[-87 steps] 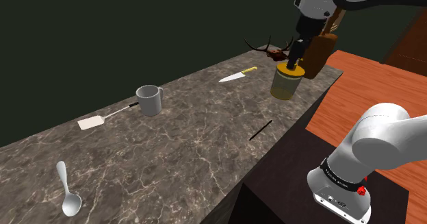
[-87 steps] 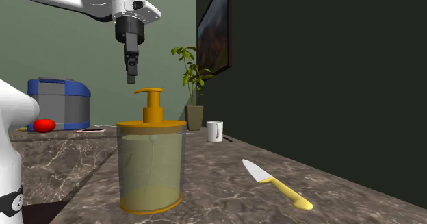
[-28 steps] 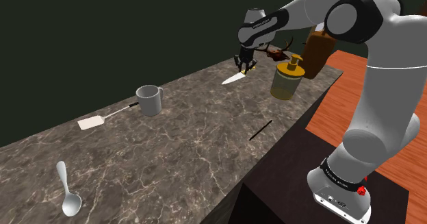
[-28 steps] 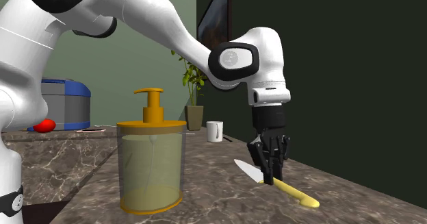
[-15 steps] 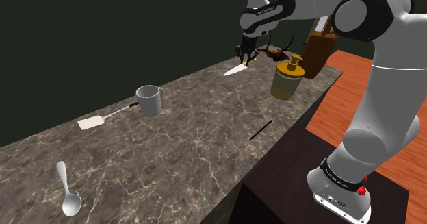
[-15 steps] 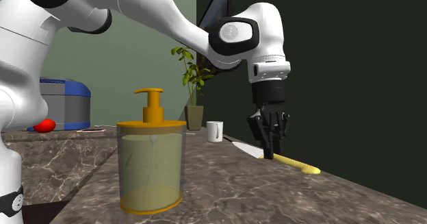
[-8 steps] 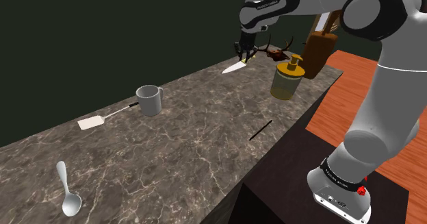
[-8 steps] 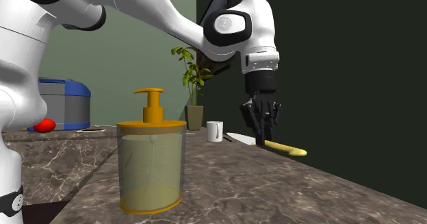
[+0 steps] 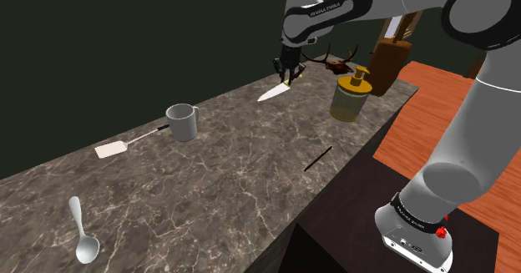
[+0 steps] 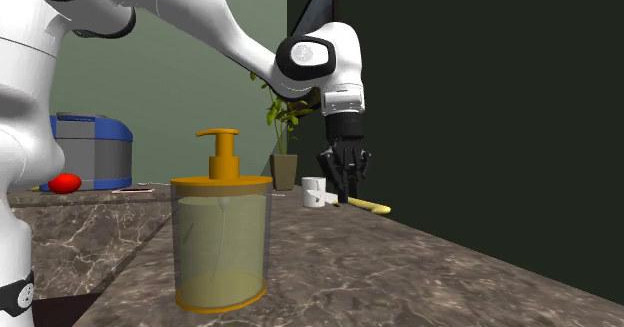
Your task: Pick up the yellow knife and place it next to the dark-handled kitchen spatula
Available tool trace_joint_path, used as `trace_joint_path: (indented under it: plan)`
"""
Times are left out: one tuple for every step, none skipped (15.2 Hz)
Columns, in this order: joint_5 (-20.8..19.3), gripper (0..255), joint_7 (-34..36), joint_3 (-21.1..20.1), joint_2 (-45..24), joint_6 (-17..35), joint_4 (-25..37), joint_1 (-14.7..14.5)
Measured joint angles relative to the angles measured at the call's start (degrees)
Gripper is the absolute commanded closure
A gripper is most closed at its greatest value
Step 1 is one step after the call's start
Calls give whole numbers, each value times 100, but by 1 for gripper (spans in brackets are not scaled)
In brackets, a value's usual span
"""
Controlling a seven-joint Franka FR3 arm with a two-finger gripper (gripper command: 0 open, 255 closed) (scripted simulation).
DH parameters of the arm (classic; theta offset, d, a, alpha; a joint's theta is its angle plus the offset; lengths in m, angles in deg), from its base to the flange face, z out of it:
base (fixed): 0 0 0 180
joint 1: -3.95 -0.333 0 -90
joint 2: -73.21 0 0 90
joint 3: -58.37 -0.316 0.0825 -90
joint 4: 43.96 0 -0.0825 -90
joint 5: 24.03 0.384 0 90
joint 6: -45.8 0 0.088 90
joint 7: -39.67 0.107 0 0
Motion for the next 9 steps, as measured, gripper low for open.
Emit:
trace_joint_path:
  plan:
    - [-13,255,135,-51,50,9,-65,-76]
    - [-23,255,249,-96,113,28,-152,-139]
    - [-38,255,402,-157,179,11,-209,-226]
    - [-52,255,556,-219,252,25,-303,-311]
    - [-65,255,677,-268,246,29,-307,-377]
    - [-74,255,796,-317,270,25,-335,-441]
    - [-87,255,932,-372,284,37,-368,-515]
    - [-91,255,1070,-432,379,53,-488,-590]
    - [-104,255,1201,-487,382,60,-505,-660]
